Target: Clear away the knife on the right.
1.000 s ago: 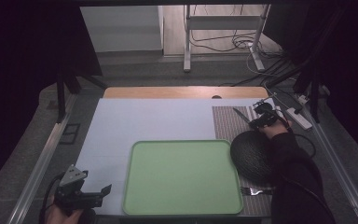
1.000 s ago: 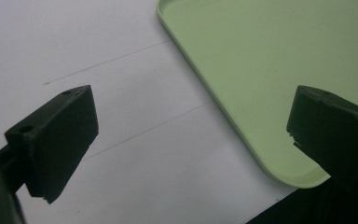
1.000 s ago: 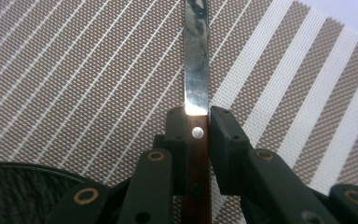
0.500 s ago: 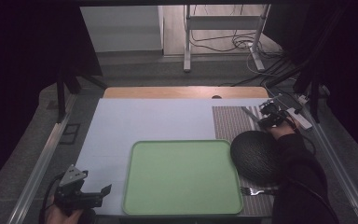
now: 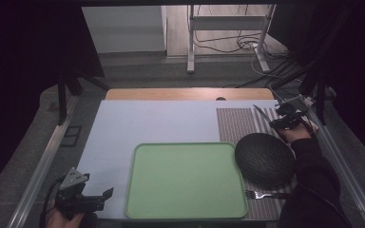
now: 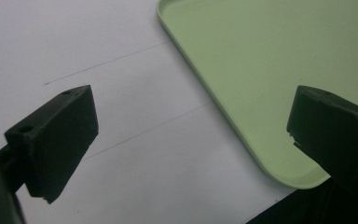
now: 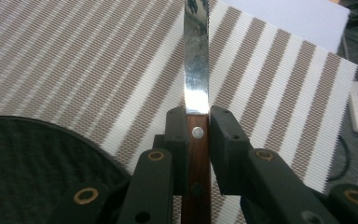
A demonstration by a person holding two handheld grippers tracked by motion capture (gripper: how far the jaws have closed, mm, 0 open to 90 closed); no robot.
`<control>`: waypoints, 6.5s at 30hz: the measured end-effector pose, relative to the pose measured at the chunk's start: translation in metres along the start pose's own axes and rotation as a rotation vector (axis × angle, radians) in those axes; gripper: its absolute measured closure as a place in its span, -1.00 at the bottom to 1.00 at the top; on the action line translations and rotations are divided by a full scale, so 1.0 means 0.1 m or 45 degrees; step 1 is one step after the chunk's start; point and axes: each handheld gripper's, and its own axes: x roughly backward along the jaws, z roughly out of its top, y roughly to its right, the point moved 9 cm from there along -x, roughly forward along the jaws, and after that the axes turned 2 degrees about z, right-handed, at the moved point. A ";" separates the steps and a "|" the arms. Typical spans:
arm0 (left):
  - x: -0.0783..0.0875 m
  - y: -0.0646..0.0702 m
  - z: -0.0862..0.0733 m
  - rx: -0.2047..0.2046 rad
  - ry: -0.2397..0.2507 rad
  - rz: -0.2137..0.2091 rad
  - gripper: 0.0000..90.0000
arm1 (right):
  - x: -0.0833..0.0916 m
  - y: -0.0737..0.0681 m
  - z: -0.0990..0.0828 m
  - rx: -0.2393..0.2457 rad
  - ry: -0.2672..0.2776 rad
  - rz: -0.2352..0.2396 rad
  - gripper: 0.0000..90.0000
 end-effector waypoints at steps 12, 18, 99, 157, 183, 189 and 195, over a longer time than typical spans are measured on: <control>0.00 0.00 0.00 -0.003 -0.001 0.003 -0.95 | 0.00 -0.31 0.03 -0.012 0.015 0.095 0.72; 0.00 0.01 0.00 -0.005 0.000 0.003 -0.94 | 0.02 -0.51 0.05 0.017 0.019 0.137 0.72; -0.01 0.02 0.00 -0.032 -0.010 0.019 -0.94 | 0.26 -2.64 -0.69 0.368 -0.099 0.417 0.55; -0.02 0.02 0.00 -0.037 -0.012 0.011 -0.94 | 0.63 -2.17 -0.59 0.172 0.101 0.359 -0.62; -0.02 0.02 0.00 -0.032 -0.010 0.003 -0.95 | 1.12 -1.86 -1.03 0.021 0.267 0.303 -1.00; -0.01 0.02 0.00 -0.030 -0.009 0.000 -0.95 | 1.18 -1.80 -1.12 -0.011 0.287 0.283 -1.00; -0.01 0.02 0.00 -0.024 -0.008 -0.004 -0.96 | 1.23 -1.74 -1.22 -0.047 0.303 0.253 -1.00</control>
